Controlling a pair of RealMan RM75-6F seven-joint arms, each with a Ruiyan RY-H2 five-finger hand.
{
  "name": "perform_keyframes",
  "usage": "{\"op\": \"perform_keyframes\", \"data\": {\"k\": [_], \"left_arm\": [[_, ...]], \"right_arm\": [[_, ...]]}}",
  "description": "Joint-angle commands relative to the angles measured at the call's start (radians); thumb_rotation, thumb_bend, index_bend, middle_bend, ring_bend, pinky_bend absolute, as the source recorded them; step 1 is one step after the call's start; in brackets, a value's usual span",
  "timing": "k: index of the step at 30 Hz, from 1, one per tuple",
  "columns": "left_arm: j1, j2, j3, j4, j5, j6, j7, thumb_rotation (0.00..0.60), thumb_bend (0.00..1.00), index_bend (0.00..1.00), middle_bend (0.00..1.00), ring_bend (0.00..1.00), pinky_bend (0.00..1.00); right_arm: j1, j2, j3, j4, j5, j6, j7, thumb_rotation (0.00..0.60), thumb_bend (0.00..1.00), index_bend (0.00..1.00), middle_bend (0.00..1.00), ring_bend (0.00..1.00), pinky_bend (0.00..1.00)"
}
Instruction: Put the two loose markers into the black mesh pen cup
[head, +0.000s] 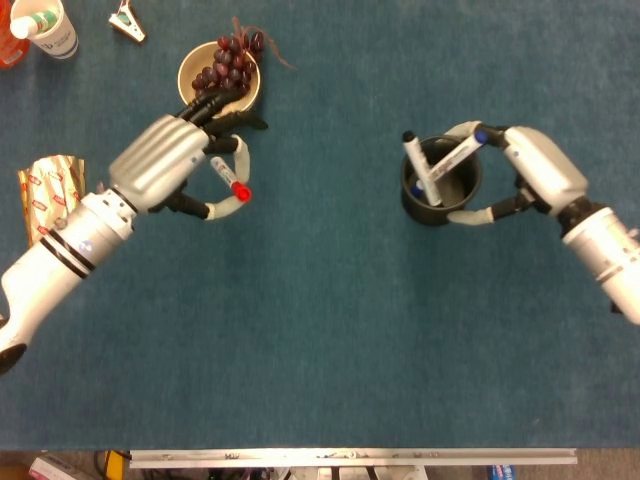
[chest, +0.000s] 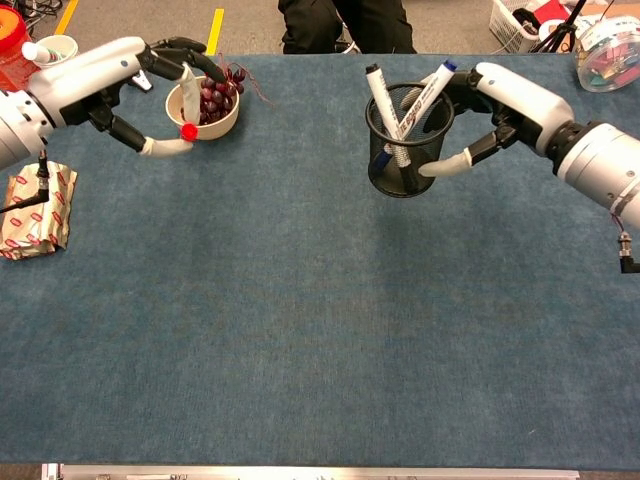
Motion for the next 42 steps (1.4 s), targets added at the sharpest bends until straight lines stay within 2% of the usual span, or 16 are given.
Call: {"op": "perform_keyframes", "data": {"k": [1,15,23,32,42], "left_arm": [[0.008,0.047,-0.027,-0.055,-0.030,-0.022,-0.059,0.600,0.27,0.62,0.22,0.02,0.00],[0.019,0.137,-0.120,-0.178,-0.108,-0.087,-0.269,0.600,0.27,0.62,0.22,0.02,0.00],[0.016,0.154,-0.163,-0.211,-0.132,-0.130,-0.361,0.600,0.27,0.62,0.21,0.02,0.00],[0.022,0.171,-0.209,-0.275,-0.183,-0.196,-0.518,0.600,0.27,0.62,0.21,0.02,0.00],[0.009,0.136,-0.242,-0.301,-0.186,-0.241,-0.534,0.600,0.27,0.62,0.21,0.02,0.00]], "right_arm": [[0.022,-0.037,0.003,0.024,0.006,-0.017,-0.011,0.600,0.37,0.57,0.49,0.38,0.31],[0.093,-0.180,0.034,0.115,0.053,-0.055,-0.065,0.600,0.37,0.57,0.49,0.38,0.31],[0.127,-0.245,0.056,0.168,0.093,-0.078,-0.103,0.600,0.38,0.57,0.49,0.38,0.31],[0.162,-0.328,0.087,0.238,0.133,-0.094,-0.113,0.600,0.38,0.57,0.49,0.38,0.31],[0.202,-0.406,0.119,0.286,0.167,-0.110,-0.131,0.600,0.38,0.57,0.49,0.38,0.31]]}}
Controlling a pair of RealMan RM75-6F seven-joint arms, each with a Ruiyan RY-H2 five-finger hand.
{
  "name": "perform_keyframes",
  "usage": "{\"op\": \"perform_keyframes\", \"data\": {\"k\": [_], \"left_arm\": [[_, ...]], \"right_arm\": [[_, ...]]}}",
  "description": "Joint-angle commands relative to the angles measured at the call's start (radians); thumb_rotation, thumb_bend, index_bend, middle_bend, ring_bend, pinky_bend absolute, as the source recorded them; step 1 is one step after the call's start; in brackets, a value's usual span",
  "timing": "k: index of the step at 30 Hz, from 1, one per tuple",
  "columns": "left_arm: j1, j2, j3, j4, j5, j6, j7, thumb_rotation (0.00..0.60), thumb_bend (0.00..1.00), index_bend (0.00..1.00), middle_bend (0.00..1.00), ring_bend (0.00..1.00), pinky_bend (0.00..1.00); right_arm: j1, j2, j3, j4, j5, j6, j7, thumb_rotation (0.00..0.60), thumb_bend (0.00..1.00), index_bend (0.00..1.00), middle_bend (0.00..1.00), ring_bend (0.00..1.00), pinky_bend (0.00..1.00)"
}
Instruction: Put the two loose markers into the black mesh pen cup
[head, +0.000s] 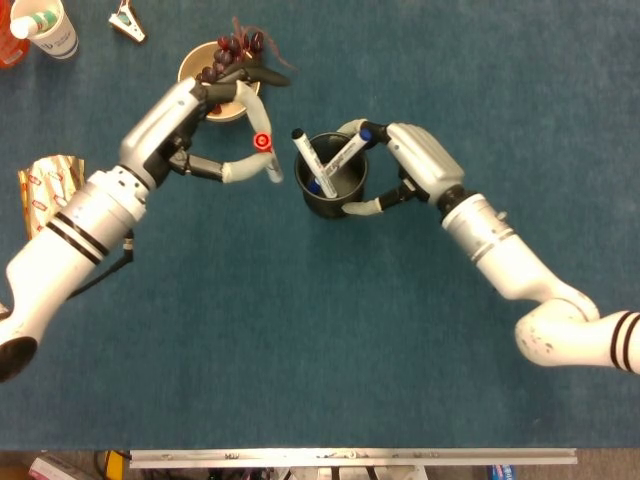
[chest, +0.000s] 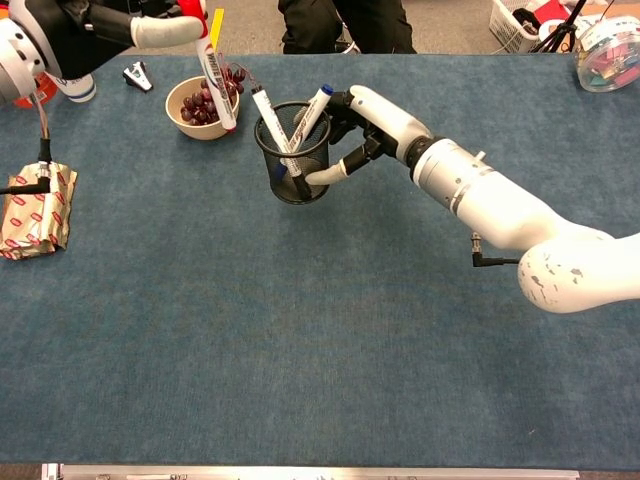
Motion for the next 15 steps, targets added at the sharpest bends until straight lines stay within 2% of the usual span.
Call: {"op": "perform_keyframes", "data": {"k": [1,15], "left_arm": [[-0.006,-0.016,-0.009,-0.002,-0.002,-0.010,0.005,0.600,0.27,0.62,0.21,0.02,0.00],[-0.024,-0.094,-0.043,0.040,-0.032,-0.048,0.039,0.600,0.27,0.62,0.21,0.02,0.00]], "right_arm": [[0.012,-0.020,0.011,0.012,0.013,-0.006,-0.010,0.600,0.38,0.57,0.49,0.38,0.31],[0.037,-0.071,0.037,0.007,0.042,-0.009,-0.032,0.600,0.38,0.57,0.49,0.38,0.31]]}}
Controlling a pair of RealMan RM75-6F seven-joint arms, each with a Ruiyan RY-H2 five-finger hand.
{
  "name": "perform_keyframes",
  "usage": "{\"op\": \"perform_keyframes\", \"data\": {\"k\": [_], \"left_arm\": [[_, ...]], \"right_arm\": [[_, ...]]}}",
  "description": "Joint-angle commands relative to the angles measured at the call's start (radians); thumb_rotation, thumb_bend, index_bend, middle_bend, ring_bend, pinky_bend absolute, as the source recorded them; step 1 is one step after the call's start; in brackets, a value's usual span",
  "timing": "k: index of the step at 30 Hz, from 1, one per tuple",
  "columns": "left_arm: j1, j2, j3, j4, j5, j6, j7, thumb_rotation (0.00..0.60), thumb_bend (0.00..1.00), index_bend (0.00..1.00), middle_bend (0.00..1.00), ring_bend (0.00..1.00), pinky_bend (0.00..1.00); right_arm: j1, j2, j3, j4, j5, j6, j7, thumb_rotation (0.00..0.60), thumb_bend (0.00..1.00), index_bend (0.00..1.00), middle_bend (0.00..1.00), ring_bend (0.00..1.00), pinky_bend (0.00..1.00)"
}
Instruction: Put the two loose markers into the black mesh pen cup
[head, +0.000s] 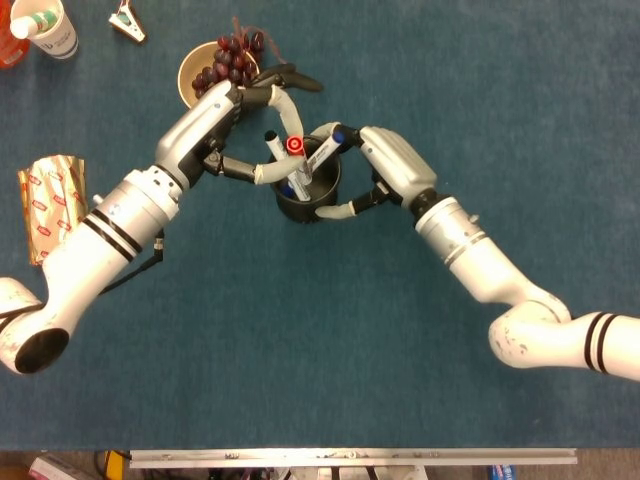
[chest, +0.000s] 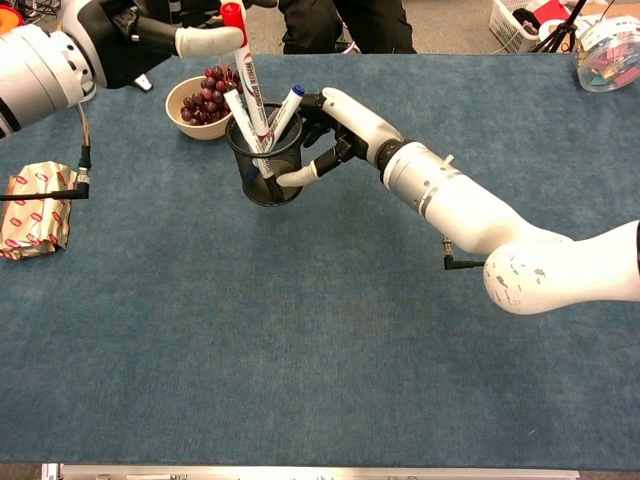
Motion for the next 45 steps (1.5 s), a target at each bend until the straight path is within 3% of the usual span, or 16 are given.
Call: {"op": "perform_keyframes", "data": {"k": [1,6,8,14,18,34,45], "left_arm": [[-0.001,-0.011,-0.003,0.013,-0.003,-0.006,0.010,0.600,0.27,0.62,0.21,0.02,0.00],[0.001,-0.025,0.003,0.042,0.010,-0.008,0.048,0.600,0.27,0.61,0.21,0.02,0.00],[0.003,-0.023,0.010,0.045,0.019,-0.014,0.057,0.600,0.27,0.55,0.20,0.02,0.00],[0.003,-0.003,0.027,0.044,0.053,-0.035,0.065,0.600,0.27,0.23,0.07,0.00,0.00],[0.005,0.011,0.030,0.041,0.063,-0.041,0.059,0.600,0.27,0.14,0.01,0.00,0.00],[0.047,0.059,0.056,0.060,0.084,0.007,0.161,0.600,0.27,0.11,0.00,0.00,0.00],[0.059,0.077,0.087,0.040,0.124,0.004,0.152,0.600,0.27,0.11,0.00,0.00,0.00]], "right_arm": [[0.002,-0.004,0.002,-0.004,0.002,0.000,0.000,0.600,0.38,0.57,0.49,0.38,0.31],[0.001,-0.005,0.002,-0.011,0.003,-0.001,0.002,0.600,0.38,0.57,0.49,0.38,0.31],[-0.001,-0.002,0.002,-0.013,0.004,0.000,0.002,0.600,0.38,0.57,0.49,0.38,0.31],[-0.004,0.004,0.001,-0.019,0.005,0.000,0.001,0.600,0.38,0.57,0.49,0.38,0.31],[-0.008,0.013,0.000,-0.026,0.004,0.000,0.000,0.600,0.38,0.57,0.49,0.38,0.31],[-0.068,0.068,-0.089,-0.065,-0.094,0.039,0.062,0.600,0.38,0.57,0.49,0.38,0.32],[-0.110,0.026,-0.173,0.074,-0.188,0.100,0.133,0.600,0.38,0.57,0.49,0.38,0.32]]}}
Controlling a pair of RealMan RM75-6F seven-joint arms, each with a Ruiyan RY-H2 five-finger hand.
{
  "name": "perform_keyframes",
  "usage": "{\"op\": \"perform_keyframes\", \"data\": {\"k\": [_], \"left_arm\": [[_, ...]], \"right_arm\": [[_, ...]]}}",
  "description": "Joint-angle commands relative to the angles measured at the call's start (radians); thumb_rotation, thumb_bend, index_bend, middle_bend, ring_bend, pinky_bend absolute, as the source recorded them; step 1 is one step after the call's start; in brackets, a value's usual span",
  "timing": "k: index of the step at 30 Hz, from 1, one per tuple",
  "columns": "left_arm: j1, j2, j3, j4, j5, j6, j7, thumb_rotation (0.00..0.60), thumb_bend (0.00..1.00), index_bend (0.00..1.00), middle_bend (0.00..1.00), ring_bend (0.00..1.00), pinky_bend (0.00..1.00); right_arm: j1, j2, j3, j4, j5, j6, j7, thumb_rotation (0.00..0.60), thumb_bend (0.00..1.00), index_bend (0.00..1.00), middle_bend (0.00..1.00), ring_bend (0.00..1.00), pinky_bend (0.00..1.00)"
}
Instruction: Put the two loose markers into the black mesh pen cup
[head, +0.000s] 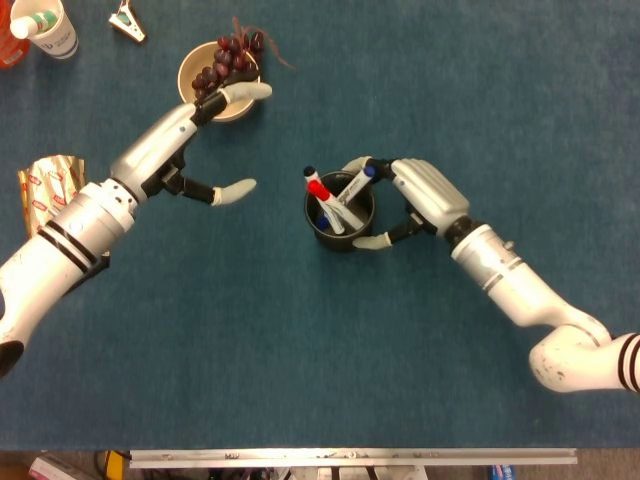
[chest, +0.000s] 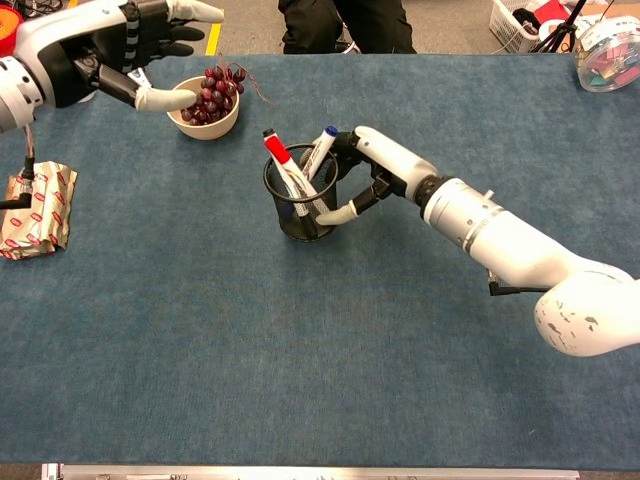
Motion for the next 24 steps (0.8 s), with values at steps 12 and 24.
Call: {"op": "perform_keyframes", "data": {"k": [12,24], "left_arm": [[0.000,-0.001,0.022,0.012,0.025,0.000,-0.014,0.600,0.27,0.11,0.00,0.00,0.00],[-0.005,-0.008,0.031,0.022,0.031,-0.003,-0.025,0.600,0.27,0.11,0.00,0.00,0.00]], "right_arm": [[-0.012,-0.098,-0.058,0.217,-0.099,0.062,0.153,0.600,0.32,0.57,0.45,0.33,0.26],[-0.014,-0.121,-0.079,0.283,-0.131,0.091,0.193,0.600,0.09,0.51,0.40,0.28,0.21]]}}
